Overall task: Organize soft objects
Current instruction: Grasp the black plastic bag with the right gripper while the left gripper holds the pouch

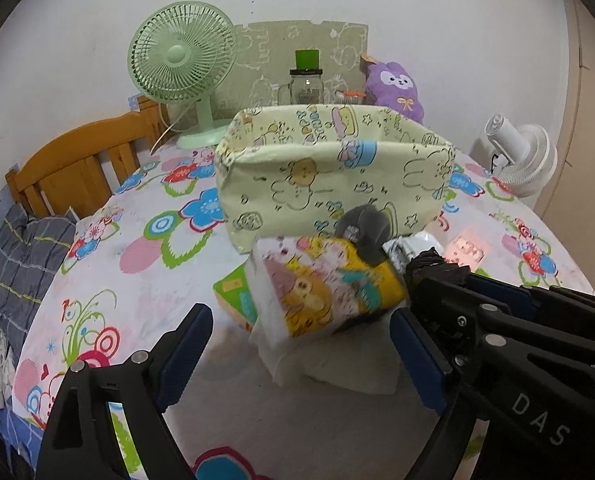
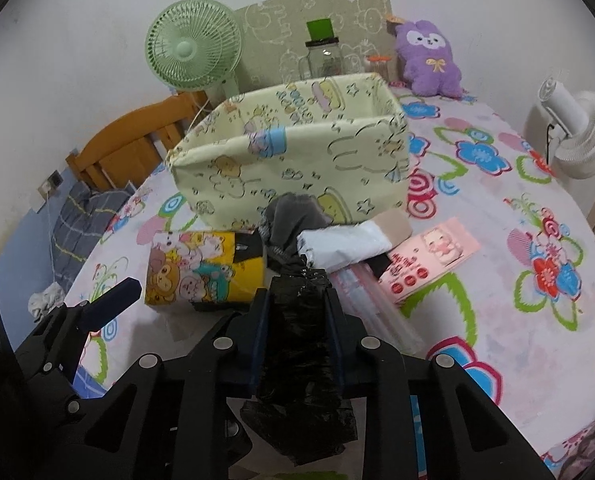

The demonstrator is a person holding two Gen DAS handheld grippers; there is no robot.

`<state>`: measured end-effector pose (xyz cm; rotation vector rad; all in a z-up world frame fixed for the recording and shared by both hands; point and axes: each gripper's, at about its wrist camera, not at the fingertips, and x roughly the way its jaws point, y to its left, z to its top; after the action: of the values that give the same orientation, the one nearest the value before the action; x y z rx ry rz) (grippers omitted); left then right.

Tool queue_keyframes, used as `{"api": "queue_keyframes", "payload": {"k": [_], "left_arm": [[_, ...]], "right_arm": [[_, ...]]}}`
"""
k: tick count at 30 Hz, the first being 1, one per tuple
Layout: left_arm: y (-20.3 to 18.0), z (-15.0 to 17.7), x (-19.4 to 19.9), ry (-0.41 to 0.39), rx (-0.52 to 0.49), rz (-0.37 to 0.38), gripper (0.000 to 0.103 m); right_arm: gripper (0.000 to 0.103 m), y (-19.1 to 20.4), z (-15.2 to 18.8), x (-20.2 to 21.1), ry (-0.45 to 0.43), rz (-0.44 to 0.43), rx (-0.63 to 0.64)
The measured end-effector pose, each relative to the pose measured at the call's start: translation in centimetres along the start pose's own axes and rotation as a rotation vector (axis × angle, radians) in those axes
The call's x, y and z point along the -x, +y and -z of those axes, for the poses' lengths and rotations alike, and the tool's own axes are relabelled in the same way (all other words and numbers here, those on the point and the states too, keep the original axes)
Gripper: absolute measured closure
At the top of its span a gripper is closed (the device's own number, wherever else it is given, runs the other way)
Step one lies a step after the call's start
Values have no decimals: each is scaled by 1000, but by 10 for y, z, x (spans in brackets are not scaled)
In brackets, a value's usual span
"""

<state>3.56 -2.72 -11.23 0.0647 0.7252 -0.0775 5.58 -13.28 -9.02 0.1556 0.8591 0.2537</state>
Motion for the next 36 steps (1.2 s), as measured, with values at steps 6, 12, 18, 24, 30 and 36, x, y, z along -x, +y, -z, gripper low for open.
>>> {"api": "queue_keyframes", "payload": {"k": [6, 12, 18, 24, 30, 36], "left_arm": [[-8, -8, -6, -3, -7, 8, 10], [-11, -14, -17, 7, 1, 3, 10], [-13, -16, -24, 13, -2, 5, 16], [-14, -17, -23, 3, 4, 13, 25], [-13, -18, -16, -9, 8, 22, 27], [-12, -22, -4, -34, 9, 23, 27]], "right_arm": [[74, -10, -6, 1, -12, 18, -25], [74, -15, -11, -2, -15, 12, -40], [74, -18, -15, -9, -12, 12, -48], [74, -18, -17, -10, -17, 14, -46], [74, -14, -17, -5, -30, 24, -37], [74, -10, -19, 6, -57, 30, -32]]}}
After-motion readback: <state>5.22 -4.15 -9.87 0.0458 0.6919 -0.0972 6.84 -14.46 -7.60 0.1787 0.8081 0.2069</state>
